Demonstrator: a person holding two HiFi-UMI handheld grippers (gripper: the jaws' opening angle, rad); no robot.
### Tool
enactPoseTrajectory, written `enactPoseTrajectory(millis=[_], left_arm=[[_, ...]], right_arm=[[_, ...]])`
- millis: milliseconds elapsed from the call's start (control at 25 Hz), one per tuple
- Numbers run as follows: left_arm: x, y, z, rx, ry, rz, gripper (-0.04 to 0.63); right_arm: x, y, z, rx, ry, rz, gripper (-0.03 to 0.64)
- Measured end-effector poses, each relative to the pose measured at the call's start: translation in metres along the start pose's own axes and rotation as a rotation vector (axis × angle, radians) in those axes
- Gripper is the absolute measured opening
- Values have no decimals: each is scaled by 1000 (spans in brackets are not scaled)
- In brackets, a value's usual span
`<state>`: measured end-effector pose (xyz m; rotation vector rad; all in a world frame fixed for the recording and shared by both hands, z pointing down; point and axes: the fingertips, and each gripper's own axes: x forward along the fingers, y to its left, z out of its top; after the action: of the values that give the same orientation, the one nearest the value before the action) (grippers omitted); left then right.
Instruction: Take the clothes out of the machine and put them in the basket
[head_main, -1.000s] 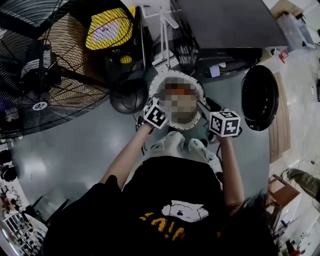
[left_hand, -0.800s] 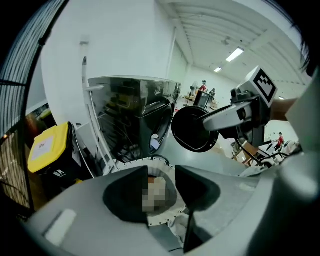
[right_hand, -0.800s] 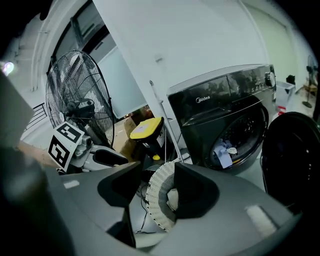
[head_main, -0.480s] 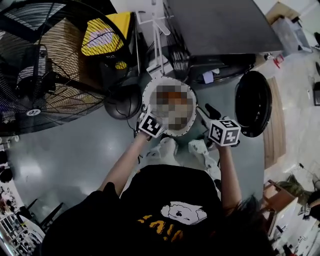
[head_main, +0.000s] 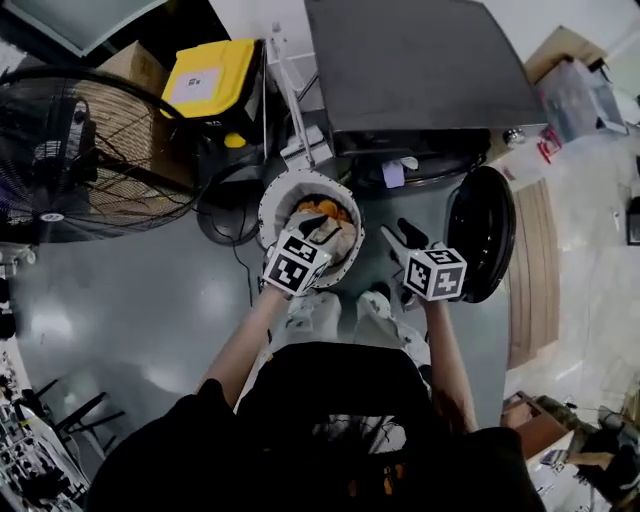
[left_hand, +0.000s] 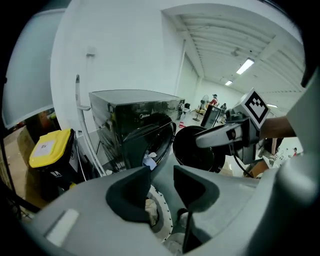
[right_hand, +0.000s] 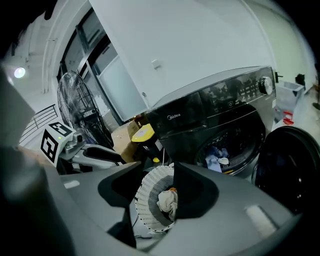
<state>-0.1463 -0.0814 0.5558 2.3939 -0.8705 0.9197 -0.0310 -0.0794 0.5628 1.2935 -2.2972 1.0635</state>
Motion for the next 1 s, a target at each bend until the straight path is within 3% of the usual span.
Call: enactPoseTrajectory(millis=[600,1000], left_arm=[[50,-77,58,-68,-51,121,135],[87,-93,77,-30,-31,86,134]], right_arm=[[-30,-104,24,22,-39,65,209],[-14,-162,33,-22,-69,-13,209]])
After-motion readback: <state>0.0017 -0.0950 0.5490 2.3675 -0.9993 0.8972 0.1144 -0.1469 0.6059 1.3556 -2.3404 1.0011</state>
